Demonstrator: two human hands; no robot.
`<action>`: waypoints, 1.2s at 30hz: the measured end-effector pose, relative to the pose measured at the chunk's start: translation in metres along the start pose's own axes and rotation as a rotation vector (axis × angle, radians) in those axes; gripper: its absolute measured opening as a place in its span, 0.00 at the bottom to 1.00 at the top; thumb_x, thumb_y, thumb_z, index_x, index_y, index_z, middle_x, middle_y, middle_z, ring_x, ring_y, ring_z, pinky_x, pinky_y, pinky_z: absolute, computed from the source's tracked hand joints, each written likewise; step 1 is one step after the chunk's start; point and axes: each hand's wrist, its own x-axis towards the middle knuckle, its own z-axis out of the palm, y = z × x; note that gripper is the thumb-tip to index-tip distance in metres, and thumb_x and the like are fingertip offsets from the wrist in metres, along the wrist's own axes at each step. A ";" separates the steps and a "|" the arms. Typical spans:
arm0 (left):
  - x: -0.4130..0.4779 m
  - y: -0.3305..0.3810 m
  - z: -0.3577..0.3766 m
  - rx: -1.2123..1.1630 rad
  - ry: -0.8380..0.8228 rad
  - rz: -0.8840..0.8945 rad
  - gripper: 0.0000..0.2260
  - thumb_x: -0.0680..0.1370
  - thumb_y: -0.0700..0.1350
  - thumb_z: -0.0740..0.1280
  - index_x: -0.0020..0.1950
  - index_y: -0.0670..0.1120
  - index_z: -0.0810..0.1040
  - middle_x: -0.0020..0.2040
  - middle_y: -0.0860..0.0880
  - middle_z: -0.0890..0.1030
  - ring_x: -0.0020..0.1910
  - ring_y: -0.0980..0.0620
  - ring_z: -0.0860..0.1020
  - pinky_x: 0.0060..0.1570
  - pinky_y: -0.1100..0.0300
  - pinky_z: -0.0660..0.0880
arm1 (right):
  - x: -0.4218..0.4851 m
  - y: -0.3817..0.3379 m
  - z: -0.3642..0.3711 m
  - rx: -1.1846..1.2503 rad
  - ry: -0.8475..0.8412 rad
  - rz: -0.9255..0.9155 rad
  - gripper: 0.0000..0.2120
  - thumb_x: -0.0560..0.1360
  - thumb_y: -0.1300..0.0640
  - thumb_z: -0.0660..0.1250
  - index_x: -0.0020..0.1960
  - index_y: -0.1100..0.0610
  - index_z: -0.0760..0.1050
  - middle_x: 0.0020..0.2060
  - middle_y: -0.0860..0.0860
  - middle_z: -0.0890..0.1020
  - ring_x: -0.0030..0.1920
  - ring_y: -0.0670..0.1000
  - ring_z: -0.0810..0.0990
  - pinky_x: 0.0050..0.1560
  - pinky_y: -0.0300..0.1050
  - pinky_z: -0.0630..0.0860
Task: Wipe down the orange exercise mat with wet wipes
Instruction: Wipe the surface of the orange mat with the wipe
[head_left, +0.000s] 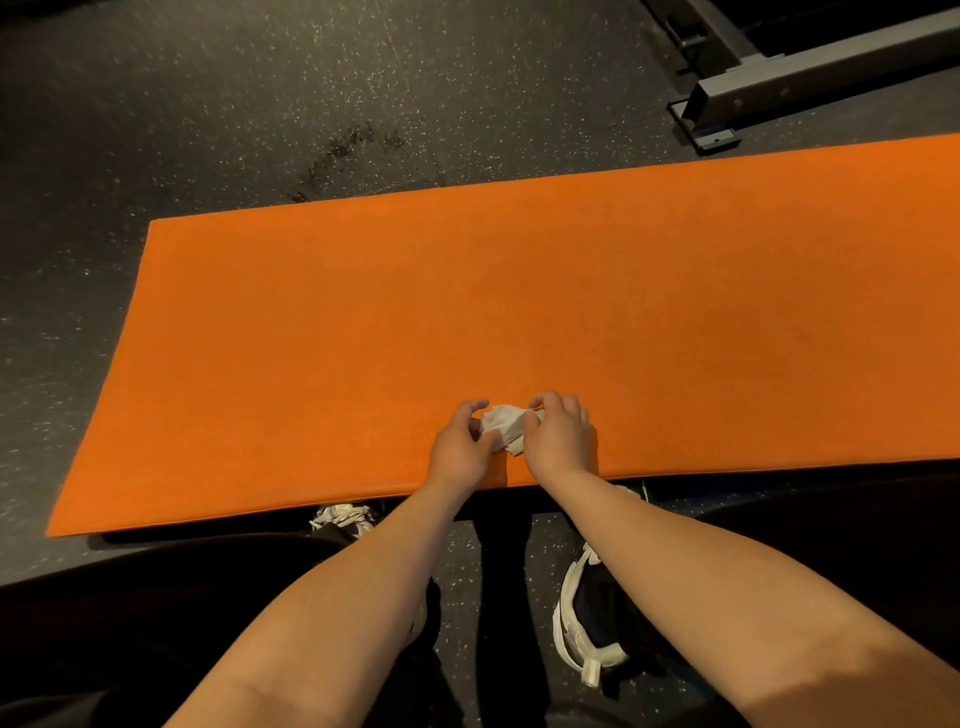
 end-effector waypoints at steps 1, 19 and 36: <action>0.001 -0.002 0.001 0.017 0.009 -0.009 0.18 0.81 0.45 0.66 0.71 0.50 0.71 0.51 0.50 0.81 0.47 0.48 0.80 0.45 0.50 0.75 | -0.004 0.001 0.001 -0.061 0.056 -0.040 0.13 0.82 0.59 0.59 0.64 0.50 0.73 0.67 0.51 0.71 0.66 0.56 0.68 0.59 0.49 0.65; -0.004 -0.035 -0.015 0.587 0.180 -0.018 0.20 0.85 0.49 0.54 0.78 0.51 0.65 0.81 0.47 0.59 0.77 0.42 0.57 0.74 0.46 0.53 | 0.002 -0.016 0.050 -0.321 -0.358 -0.248 0.27 0.85 0.56 0.49 0.83 0.51 0.48 0.83 0.50 0.46 0.81 0.53 0.39 0.80 0.53 0.40; -0.003 -0.052 -0.047 0.567 0.059 -0.046 0.23 0.84 0.45 0.57 0.80 0.51 0.62 0.81 0.49 0.60 0.75 0.41 0.59 0.73 0.50 0.59 | 0.022 -0.040 0.068 -0.450 -0.552 -0.488 0.25 0.87 0.47 0.46 0.83 0.45 0.49 0.82 0.50 0.43 0.81 0.54 0.37 0.79 0.62 0.37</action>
